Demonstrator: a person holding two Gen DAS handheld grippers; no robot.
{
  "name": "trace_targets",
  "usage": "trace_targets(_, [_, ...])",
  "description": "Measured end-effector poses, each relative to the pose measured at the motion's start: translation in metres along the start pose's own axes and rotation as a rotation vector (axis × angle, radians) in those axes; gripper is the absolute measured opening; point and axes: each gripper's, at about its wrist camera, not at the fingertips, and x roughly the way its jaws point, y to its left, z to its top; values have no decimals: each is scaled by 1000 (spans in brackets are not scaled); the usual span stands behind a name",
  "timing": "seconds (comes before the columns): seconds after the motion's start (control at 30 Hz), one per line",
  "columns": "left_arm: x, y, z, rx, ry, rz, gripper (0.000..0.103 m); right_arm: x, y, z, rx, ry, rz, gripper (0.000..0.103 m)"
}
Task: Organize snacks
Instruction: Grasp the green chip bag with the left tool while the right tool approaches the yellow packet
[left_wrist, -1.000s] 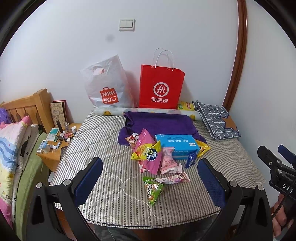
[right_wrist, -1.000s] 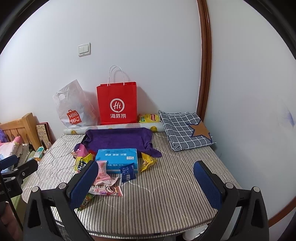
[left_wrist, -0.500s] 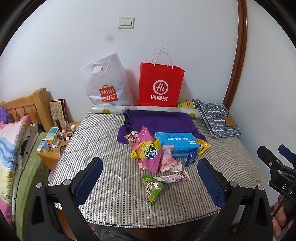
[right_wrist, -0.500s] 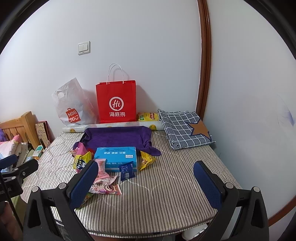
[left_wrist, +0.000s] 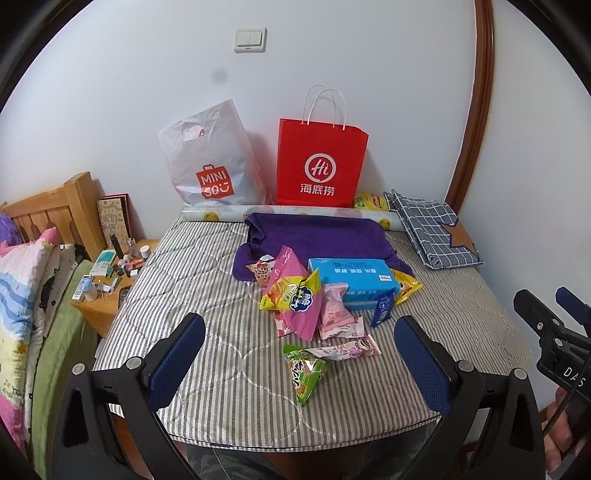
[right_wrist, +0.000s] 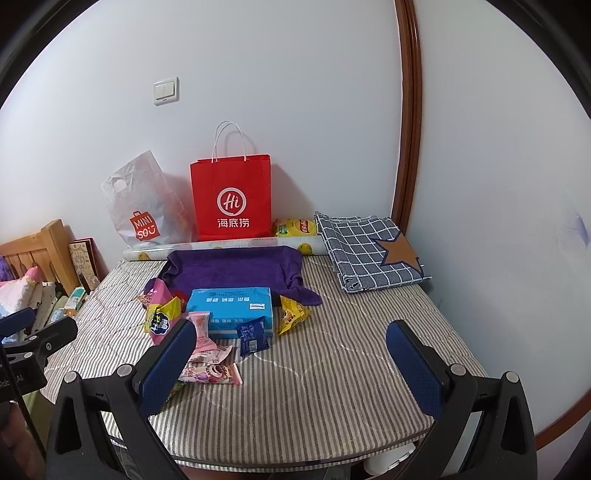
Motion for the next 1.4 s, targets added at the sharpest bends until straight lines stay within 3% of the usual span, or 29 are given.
trace_targets(0.4, [20, -3, -8, 7, 43, -1, 101, 18, -1, -10, -2, 42, -2, 103])
trace_targets(1.4, [125, 6, -51, -20, 268, -24, 98, 120, -11, -64, 27, 269, -23, 103])
